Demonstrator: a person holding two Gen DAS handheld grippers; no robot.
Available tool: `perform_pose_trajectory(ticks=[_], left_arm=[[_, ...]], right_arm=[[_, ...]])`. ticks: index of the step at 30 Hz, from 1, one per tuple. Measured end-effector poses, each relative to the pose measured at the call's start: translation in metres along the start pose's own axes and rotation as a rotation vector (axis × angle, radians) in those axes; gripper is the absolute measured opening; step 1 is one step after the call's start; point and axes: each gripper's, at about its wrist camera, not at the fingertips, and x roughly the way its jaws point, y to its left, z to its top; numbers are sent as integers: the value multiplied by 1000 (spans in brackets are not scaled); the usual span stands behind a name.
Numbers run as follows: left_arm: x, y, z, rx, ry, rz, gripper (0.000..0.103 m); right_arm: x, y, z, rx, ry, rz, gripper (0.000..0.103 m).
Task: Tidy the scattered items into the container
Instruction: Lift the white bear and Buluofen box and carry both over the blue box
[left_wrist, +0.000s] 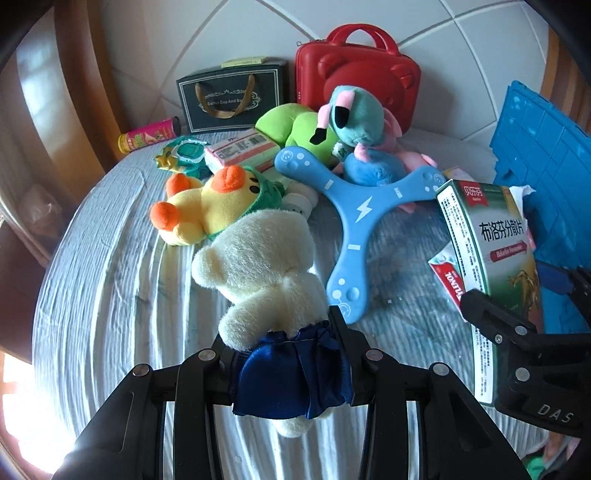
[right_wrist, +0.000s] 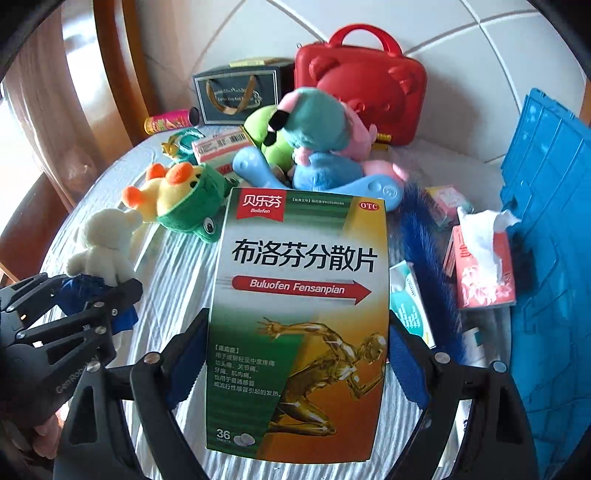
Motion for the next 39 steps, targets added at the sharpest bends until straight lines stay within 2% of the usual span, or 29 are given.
perform_pose_trajectory(ticks=[7, 10, 15, 19, 25, 31, 35, 39], left_arm=[[-68, -19, 9, 12, -126, -14, 38], [-94, -32, 15, 56, -188, -55, 38], [-130, -57, 18, 96, -240, -142, 38], [-156, -92, 22, 139, -287, -199, 38], [-191, -173, 23, 208, -360, -265, 38], [-224, -280, 10, 225, -440, -309, 38], [-233, -363, -1, 243, -417, -317, 38], [-234, -433, -12, 264, -356, -308, 38]], right_arm=[[-82, -5, 8, -19, -147, -29, 88], [-118, -16, 6, 23, -201, -88, 88], [-165, -45, 0, 81, -250, -185, 88], [-204, -77, -10, 126, -304, -259, 88], [-264, -146, -38, 190, -387, -362, 88], [-303, -251, -82, 209, -408, -433, 88], [-311, -319, -110, 209, -367, -434, 88], [-311, -377, -135, 232, -300, -415, 88]])
